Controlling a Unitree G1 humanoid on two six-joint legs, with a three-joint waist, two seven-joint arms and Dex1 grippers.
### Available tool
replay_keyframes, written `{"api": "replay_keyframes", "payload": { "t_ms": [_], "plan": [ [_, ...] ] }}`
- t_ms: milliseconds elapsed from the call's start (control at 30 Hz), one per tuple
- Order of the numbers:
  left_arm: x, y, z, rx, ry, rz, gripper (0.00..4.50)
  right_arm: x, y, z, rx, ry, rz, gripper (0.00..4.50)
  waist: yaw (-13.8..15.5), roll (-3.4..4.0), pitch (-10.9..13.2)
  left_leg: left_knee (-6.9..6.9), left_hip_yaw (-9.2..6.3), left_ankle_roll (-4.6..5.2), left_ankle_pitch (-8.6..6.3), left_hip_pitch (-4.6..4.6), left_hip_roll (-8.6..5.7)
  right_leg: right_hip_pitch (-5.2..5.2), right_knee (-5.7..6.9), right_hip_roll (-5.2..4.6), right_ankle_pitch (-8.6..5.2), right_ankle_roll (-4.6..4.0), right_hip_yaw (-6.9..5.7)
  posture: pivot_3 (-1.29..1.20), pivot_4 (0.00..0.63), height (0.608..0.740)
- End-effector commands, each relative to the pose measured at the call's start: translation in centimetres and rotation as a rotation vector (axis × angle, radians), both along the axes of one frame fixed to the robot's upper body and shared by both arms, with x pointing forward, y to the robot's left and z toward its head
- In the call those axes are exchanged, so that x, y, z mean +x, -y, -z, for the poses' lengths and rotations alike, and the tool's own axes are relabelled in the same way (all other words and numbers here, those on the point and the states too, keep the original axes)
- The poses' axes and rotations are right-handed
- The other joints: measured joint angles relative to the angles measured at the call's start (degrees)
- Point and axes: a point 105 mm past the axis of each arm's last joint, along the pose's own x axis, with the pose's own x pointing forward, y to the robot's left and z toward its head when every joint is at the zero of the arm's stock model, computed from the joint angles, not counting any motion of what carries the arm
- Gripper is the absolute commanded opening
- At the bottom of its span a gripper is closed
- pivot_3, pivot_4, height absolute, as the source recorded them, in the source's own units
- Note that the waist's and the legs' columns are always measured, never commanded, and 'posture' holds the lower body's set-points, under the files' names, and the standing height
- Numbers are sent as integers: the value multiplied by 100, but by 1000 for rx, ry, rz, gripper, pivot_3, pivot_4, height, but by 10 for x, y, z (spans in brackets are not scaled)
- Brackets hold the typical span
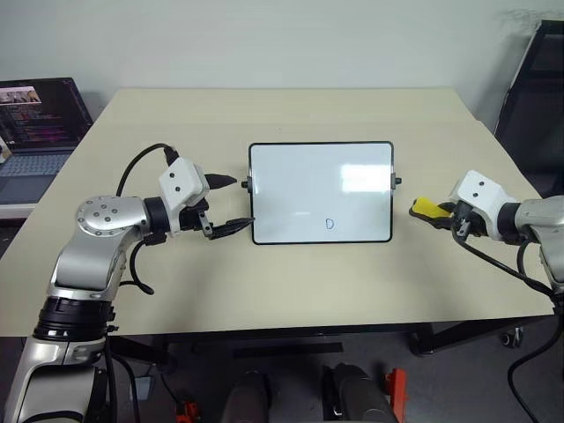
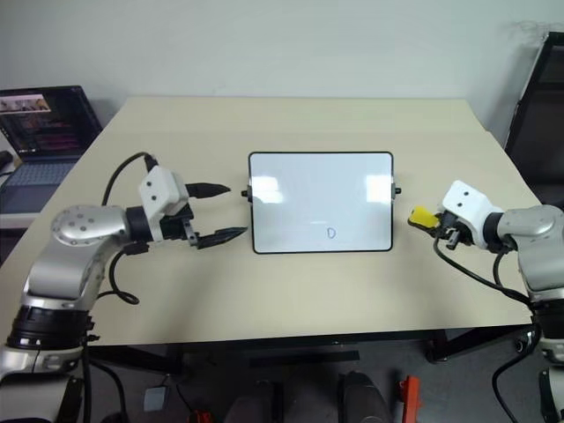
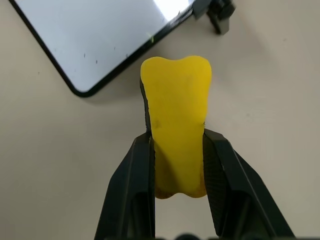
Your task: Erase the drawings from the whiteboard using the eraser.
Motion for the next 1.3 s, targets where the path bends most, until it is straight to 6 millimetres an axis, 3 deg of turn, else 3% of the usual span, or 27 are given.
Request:
{"api": "replay_keyframes", "payload": {
  "t_ms": [33, 300, 433, 667, 900, 1067, 1200, 1300],
  "plan": [
    [0, 1, -10, 8, 38, 10, 4500, 2, 7, -19, 6, 68, 25, 964, 5, 0, 0, 0, 0, 0, 0, 0, 0, 0, 0, 0, 0, 0, 0, 0, 150, 740],
    [-1, 0, -10, 10, 35, 9, 4500, 3, 6, -23, 9, 84, 25, 964, 5, 0, 0, 0, 1, 0, 0, 0, 0, 0, 0, 0, 0, 0, 1, 0, 150, 740],
    [-1, 0, -9, 14, 34, 8, 4500, 5, -7, -37, 45, 122, -18, 964, 0, 0, 0, 0, 1, 0, 0, 0, 0, 0, 0, 0, 0, 0, 2, 0, 150, 740],
    [-3, -2, -12, 8, 40, 6, 4500, 9, -22, -42, 53, 141, -63, 964, 16, 0, 0, 0, 1, 0, 0, -1, 0, 0, -1, 0, 0, 0, 1, 0, 150, 740],
    [-8, 0, -11, 31, 40, 24, 4500, 13, -64, -52, 101, 176, -186, 964, -20, 1, 0, 0, 1, 0, 0, 2, 2, 0, 3, 2, 0, -1, 2, 0, 150, 740],
    [-10, 1, -14, 34, 48, 24, 4500, 16, -76, -53, 110, 181, -215, 964, 3, 1, 1, 0, 0, 0, 0, -2, 2, 0, 1, 3, 1, -1, 2, 0, 150, 740],
    [-10, -1, -13, 38, 46, 15, 4500, 26, -114, -54, 172, 213, -289, 964, -20, 1, 0, 3, 0, 0, 0, 0, 3, -1, 5, 3, 1, -1, 1, 0, 150, 740],
    [-10, 0, -11, 40, 45, 14, 4500, 34, -130, -44, 140, 211, -307, 964, -43, 1, 0, 3, -2, 0, 0, 5, 8, 0, 10, 9, 2, -4, 2, 0, 150, 740]
  ]
}}
